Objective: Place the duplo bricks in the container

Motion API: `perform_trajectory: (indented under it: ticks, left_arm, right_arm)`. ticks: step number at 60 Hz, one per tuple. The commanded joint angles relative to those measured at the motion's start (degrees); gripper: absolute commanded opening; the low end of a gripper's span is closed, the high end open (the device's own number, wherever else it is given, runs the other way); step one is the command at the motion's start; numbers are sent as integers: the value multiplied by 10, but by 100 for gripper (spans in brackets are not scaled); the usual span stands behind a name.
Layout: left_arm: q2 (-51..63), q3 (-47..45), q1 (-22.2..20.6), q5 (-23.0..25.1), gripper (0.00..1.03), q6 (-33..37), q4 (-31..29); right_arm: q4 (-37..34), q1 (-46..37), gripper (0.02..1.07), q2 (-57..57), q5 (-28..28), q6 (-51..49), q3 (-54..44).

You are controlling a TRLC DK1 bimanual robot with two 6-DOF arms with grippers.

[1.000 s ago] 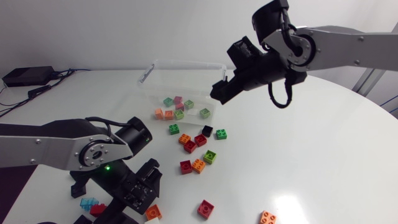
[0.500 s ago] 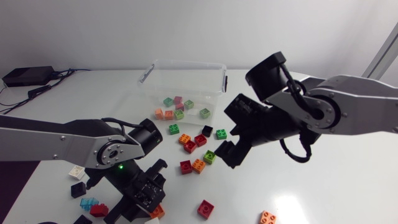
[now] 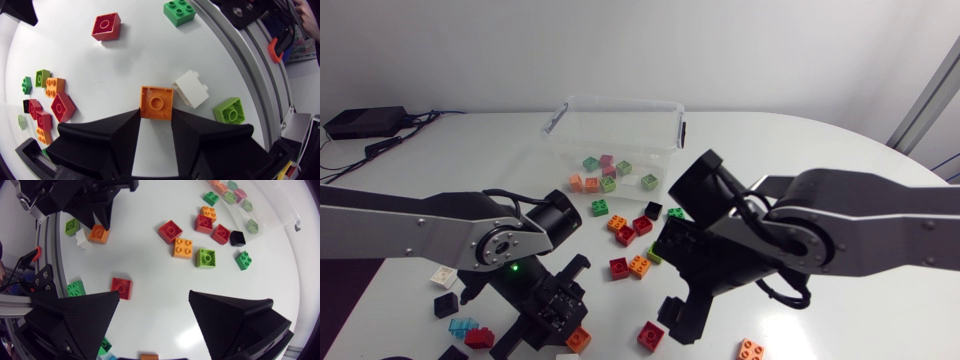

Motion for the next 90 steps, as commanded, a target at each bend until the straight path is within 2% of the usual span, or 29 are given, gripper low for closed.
perform_trajectory:
  ticks: [1, 14, 30, 37, 47, 56, 59, 63, 70, 90]
  left_arm:
    - [13, -11, 21, -1, 4, -1, 2]
    - [13, 13, 93, 0, 4, -5, 2]
    - [0, 69, 180, 28, 5, -61, 7]
    - [-16, 87, 203, 45, 5, -78, 5]
    - [-39, 120, 214, 66, 5, -119, 5]
    - [-51, 149, 214, 77, 5, -153, 5]
    - [-57, 157, 214, 80, 5, -162, 6]
    - [-60, 171, 213, 86, 5, -173, 6]
    - [-59, 204, 217, 93, 5, -220, 25]
    - [-7, 293, 205, 94, 5, -350, 123]
  right_arm:
    - [-3, 20, 102, 35, 3, 13, -16]
    - [8, 48, 101, 72, 2, 14, -14]
    - [10, 72, 99, 103, -1, 15, 0]
    - [10, 85, 99, 124, -1, 18, 9]
    - [20, 87, 99, 150, -1, 18, 20]
    - [40, 86, 89, 172, 3, 18, 23]
    - [47, 86, 82, 179, 3, 18, 23]
    - [55, 86, 69, 187, 3, 18, 24]
    - [56, 81, 33, 191, 6, 16, 25]
    - [9, 20, 33, 114, 14, -12, 32]
